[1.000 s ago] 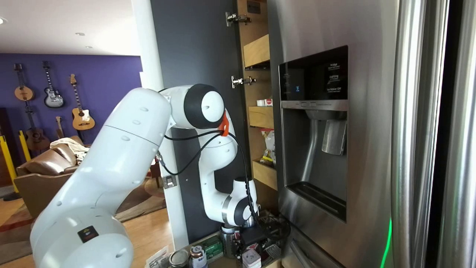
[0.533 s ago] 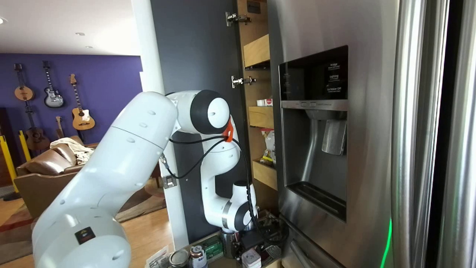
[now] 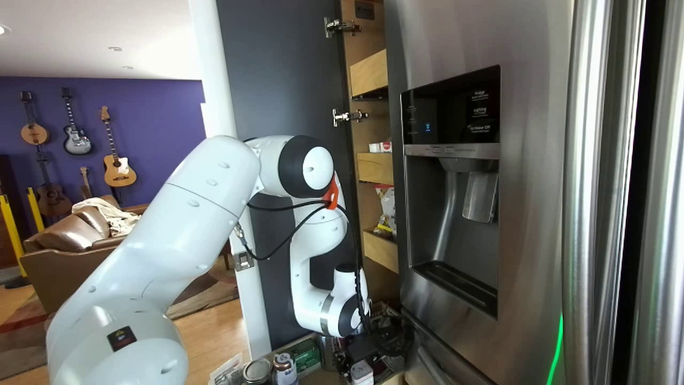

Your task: Move the small white container to the left in the fridge

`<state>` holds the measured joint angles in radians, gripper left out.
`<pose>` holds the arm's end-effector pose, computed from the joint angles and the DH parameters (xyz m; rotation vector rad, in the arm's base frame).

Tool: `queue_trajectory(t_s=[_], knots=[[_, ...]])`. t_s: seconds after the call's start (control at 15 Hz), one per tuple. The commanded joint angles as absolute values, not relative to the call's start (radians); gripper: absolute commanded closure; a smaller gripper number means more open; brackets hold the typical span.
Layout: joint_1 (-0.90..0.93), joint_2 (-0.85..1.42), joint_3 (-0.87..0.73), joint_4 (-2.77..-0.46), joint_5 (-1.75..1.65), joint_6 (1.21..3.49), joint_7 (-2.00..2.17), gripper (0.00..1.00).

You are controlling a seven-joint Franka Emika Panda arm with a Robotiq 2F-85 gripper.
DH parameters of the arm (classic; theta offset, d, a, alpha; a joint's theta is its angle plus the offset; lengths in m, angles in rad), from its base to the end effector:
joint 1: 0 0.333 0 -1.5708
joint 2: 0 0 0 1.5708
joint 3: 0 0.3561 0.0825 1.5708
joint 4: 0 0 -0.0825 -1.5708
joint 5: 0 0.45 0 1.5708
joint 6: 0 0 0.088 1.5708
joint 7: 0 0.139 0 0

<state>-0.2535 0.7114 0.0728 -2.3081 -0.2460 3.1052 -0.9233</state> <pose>0.5261 -0.0681 -0.0170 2.7548 1.4488 0.1443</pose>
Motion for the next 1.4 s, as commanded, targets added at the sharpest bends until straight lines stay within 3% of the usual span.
queue_trajectory(t_s=[0.0,0.8,1.33], knots=[[-0.28,0.715,0.094,-2.306,-0.265,3.095,-0.887,0.5],[-0.302,0.611,0.203,-2.449,-0.235,3.036,-0.743,0.5],[-0.149,0.546,0.161,-2.429,-0.255,3.012,-0.662,0.5]])
